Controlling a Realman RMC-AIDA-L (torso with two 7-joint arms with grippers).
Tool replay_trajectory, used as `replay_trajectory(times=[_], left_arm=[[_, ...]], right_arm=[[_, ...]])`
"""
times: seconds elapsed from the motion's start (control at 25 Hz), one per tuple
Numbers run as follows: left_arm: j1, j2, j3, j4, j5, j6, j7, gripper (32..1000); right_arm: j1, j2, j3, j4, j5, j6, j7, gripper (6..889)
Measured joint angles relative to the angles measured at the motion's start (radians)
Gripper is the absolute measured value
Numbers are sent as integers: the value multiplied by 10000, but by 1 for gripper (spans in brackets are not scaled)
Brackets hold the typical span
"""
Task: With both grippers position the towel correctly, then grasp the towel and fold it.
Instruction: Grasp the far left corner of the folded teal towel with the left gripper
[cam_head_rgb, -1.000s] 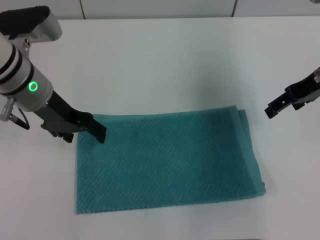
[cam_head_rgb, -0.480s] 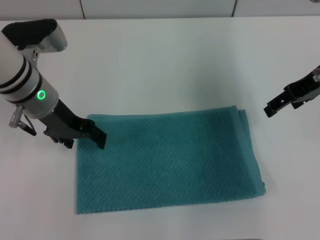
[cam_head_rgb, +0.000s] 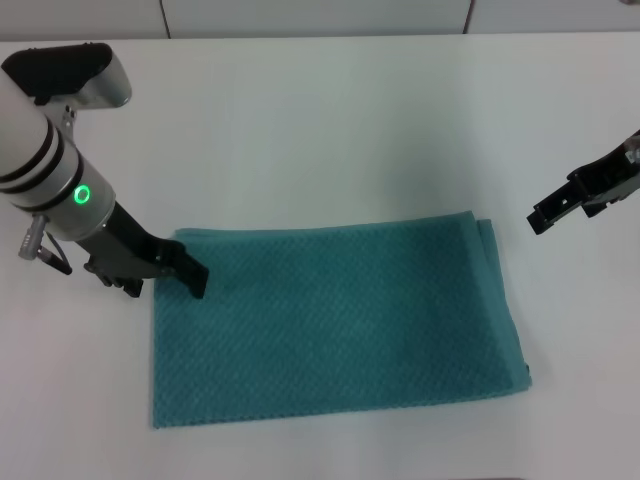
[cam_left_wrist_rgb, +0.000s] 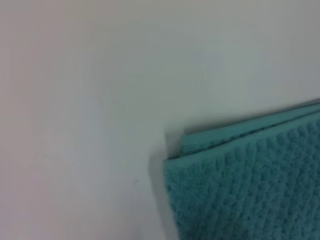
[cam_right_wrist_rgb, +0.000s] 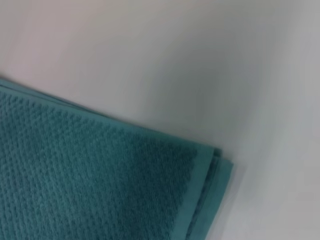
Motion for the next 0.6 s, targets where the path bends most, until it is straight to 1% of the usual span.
replay_trajectory(times=[0.2,0.48,0.6], left_arm=[[-114,-11,21,-369,344,-166,0,892],[-152,-33,185,-409,474,-173,-11,893],[-200,-55,384,-409,493,-173,-13,893]], right_arm=[[1,0,0,-7,12,0,-15,852],[1,0,0,-6,23,13,-35,852],[0,0,0,-12,36,16,-37,852]])
